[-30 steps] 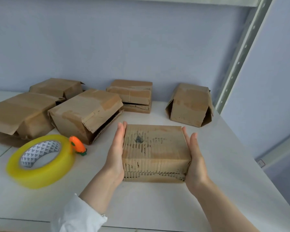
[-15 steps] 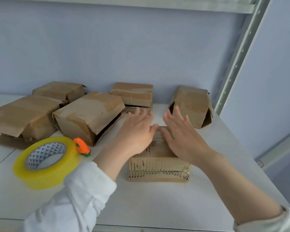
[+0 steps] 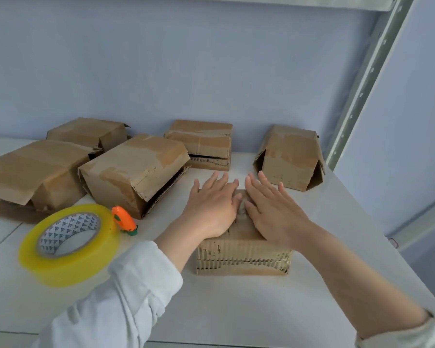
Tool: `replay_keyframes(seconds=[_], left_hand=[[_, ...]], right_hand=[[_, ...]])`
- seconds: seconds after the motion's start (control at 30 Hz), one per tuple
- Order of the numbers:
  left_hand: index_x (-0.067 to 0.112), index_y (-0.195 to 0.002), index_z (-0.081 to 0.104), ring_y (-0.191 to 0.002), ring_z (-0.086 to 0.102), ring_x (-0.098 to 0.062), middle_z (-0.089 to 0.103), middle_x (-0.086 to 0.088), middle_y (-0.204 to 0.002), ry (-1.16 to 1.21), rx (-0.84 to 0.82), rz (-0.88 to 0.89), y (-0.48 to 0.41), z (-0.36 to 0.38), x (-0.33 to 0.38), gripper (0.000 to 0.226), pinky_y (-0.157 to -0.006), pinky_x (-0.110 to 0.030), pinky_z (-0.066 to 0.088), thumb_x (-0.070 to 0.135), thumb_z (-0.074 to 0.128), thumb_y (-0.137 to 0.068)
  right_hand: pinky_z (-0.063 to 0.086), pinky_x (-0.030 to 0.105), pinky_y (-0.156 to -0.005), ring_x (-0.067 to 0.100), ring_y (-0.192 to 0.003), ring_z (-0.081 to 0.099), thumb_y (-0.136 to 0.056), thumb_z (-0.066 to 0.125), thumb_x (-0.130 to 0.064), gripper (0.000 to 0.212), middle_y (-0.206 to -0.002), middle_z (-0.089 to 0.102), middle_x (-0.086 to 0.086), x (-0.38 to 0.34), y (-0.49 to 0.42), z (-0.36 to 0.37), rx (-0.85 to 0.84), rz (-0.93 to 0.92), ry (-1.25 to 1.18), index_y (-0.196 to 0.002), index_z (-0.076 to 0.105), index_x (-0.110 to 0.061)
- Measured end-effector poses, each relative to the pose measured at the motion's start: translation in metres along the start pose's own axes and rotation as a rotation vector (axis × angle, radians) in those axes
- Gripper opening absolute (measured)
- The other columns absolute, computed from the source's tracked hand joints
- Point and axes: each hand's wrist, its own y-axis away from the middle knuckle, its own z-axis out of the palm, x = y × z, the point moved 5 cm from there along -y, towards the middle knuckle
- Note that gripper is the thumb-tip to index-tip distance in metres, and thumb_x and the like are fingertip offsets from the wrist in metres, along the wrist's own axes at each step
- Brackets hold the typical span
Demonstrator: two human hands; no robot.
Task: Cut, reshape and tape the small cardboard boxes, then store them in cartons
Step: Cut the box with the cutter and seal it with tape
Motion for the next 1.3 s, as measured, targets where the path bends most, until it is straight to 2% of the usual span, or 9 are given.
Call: replay_keyframes(seconds=[0.17,0.37,0.6,0.67,0.73,0.83,0.93,1.07,1.3], left_hand=[[0.029,-0.147,0.021,-0.135,0.016,0.005,0.017,0.024,-0.146,1.184,0.347,-0.083,0.028,-0.019,-0.027,0.048,-0.114,-0.025,0.008,0.039,0.028,-0.100],[0.032,-0.090,0.067,-0.077,0.070,-0.009,0.074,0.006,-0.084,1.641,0.181,-0.342,0.055,0.031,-0.022,0.046,-0.069,-0.033,0.050,0.059,0.030,-0.091],[0.043,-0.089,0.070,-0.094,0.064,-0.013,0.073,0.009,-0.092,1.594,0.148,-0.248,0.057,0.030,-0.015,0.053,-0.079,-0.035,0.049,0.066,0.022,-0.087],[0.042,-0.128,0.049,-0.124,0.048,-0.012,0.054,0.011,-0.132,1.538,0.150,-0.172,0.062,0.030,-0.030,0.070,-0.104,-0.036,0.036,0.081,0.026,-0.074],[0.045,-0.141,0.020,-0.140,0.020,-0.004,0.020,0.021,-0.150,1.428,0.122,-0.055,0.063,0.039,-0.049,0.102,-0.117,-0.033,0.015,0.093,0.038,-0.054],[0.047,-0.137,0.016,-0.133,0.023,0.013,0.021,0.031,-0.144,1.203,0.017,0.062,0.066,0.053,-0.054,0.096,-0.107,-0.011,0.026,0.079,0.060,-0.058],[0.046,-0.129,0.035,-0.117,0.044,0.016,0.050,0.034,-0.125,1.059,0.162,0.035,0.074,0.033,-0.046,0.068,-0.095,-0.007,0.032,0.067,0.052,-0.066],[0.020,-0.100,0.065,-0.094,0.058,-0.010,0.067,0.006,-0.099,0.731,0.243,-0.142,0.072,-0.023,-0.039,0.067,-0.087,-0.022,0.045,0.075,0.032,-0.081],[0.006,-0.092,0.058,-0.093,0.065,-0.029,0.065,-0.016,-0.098,0.473,-0.065,-0.341,0.053,-0.022,-0.045,0.067,-0.086,-0.039,0.053,0.063,0.024,-0.091]], right_hand=[[0.001,0.031,-0.117,-0.005,-0.138,0.007,-0.087,0.036,-0.062,0.055,-0.146,0.013,-0.034,0.026,0.033,-0.013,0.169,0.177,-1.237,-0.140,0.028,-0.050],[0.040,0.038,-0.102,0.014,-0.115,0.058,-0.088,0.031,-0.063,0.040,-0.117,0.066,-0.015,0.027,0.053,0.027,0.204,0.303,-1.536,-0.105,0.064,-0.050],[0.049,0.036,-0.084,0.011,-0.095,0.068,-0.090,0.024,-0.064,0.042,-0.101,0.072,-0.009,0.024,0.052,0.027,0.145,0.272,-1.532,-0.096,0.063,-0.048],[0.040,0.034,-0.100,0.006,-0.115,0.058,-0.089,0.021,-0.070,0.053,-0.122,0.064,-0.011,0.033,0.057,0.030,0.076,0.172,-1.502,-0.111,0.060,-0.042],[0.022,0.037,-0.115,0.003,-0.137,0.032,-0.080,0.033,-0.079,0.070,-0.148,0.036,-0.016,0.046,0.067,0.037,0.000,0.073,-1.434,-0.139,0.037,-0.041],[0.032,0.024,-0.109,-0.008,-0.135,0.027,-0.073,0.067,-0.060,0.095,-0.148,0.028,-0.028,0.048,0.078,0.045,-0.103,-0.043,-1.275,-0.143,0.004,-0.049],[0.046,0.010,-0.085,-0.007,-0.119,0.050,-0.074,0.073,-0.037,0.091,-0.132,0.054,-0.016,0.041,0.074,0.028,0.045,0.041,-1.131,-0.147,0.019,-0.032],[0.053,0.016,-0.064,0.004,-0.081,0.067,-0.067,0.054,-0.064,0.062,-0.091,0.070,-0.015,0.040,0.064,-0.020,0.147,0.287,-0.882,-0.115,0.065,-0.026],[0.055,0.033,-0.086,0.014,-0.086,0.068,-0.086,0.034,-0.067,0.062,-0.094,0.070,-0.004,0.034,0.051,-0.020,-0.134,0.481,-0.652,-0.101,0.067,-0.017]])
